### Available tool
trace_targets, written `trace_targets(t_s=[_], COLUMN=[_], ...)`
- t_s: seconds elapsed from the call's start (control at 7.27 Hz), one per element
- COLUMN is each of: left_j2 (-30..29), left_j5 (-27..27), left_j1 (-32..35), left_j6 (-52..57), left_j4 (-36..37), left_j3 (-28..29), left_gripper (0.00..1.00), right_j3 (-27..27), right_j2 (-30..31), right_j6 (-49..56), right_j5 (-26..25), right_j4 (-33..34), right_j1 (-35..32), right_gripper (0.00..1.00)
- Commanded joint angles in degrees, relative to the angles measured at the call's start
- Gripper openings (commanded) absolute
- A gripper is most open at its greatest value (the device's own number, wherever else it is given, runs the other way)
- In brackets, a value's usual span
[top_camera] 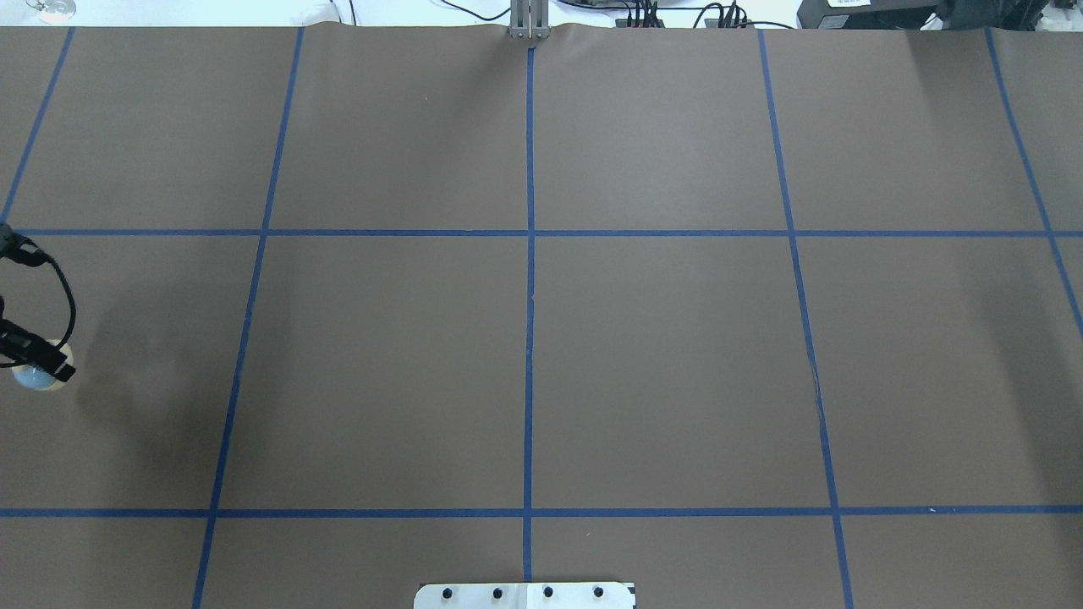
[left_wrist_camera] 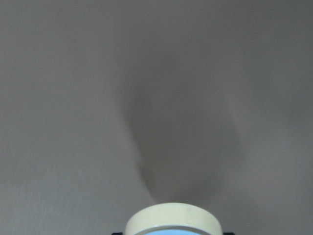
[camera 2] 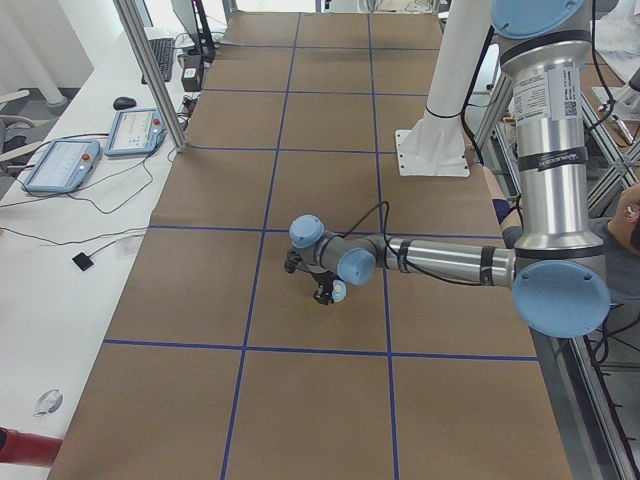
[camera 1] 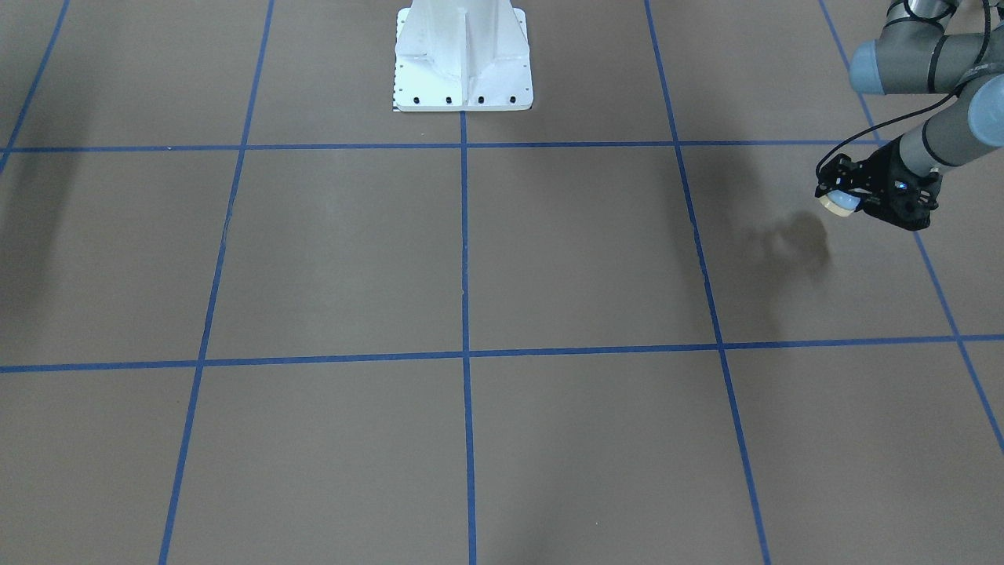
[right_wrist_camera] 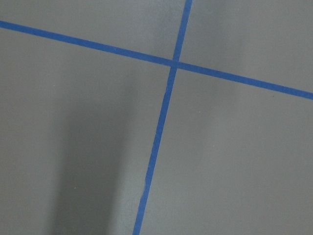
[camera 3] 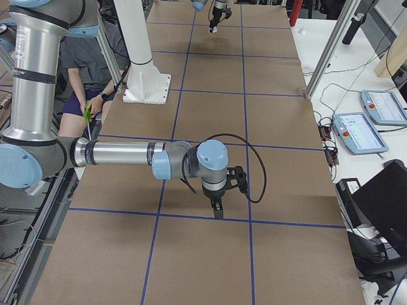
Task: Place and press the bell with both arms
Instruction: 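Carry the bell with the left gripper toward the table's center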
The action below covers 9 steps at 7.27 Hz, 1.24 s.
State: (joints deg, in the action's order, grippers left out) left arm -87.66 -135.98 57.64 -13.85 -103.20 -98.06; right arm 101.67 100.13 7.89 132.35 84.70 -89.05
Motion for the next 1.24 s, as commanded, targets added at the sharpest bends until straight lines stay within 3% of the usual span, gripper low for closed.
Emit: trace_targets(t_s=[0.0,0.28,0.69,1.1], left_j2=[-14.05,-25.65,-45.16,-60.13], left_j5=[1.67,2.03,2.03,3.08], left_j1=[0.19,-0.77,-7.96,-15.87], left_j6=[-0.13,-2.39,-16.17,-30.77], left_j4=[13.31,22.48,23.05,22.35], left_j3=[0.84,3.73,18.28,32.27], left_gripper=[0.23,0.23,0.23,0.23], right_j3=[-0.16,-0.25,-1.12,-1.21], right_j2=[-0.38,-0.38,-0.38,-0.38], right_j6=[-0.34,-0.42,-0.42,-0.51], right_j5=[0.1,0.19,0.19,0.1], right_j4=[-0.24,-0.15,-0.15,-0.15], right_j1=[0.02,0.02,0.02,0.02], right_gripper=[1.0,1.0,1.0,1.0])
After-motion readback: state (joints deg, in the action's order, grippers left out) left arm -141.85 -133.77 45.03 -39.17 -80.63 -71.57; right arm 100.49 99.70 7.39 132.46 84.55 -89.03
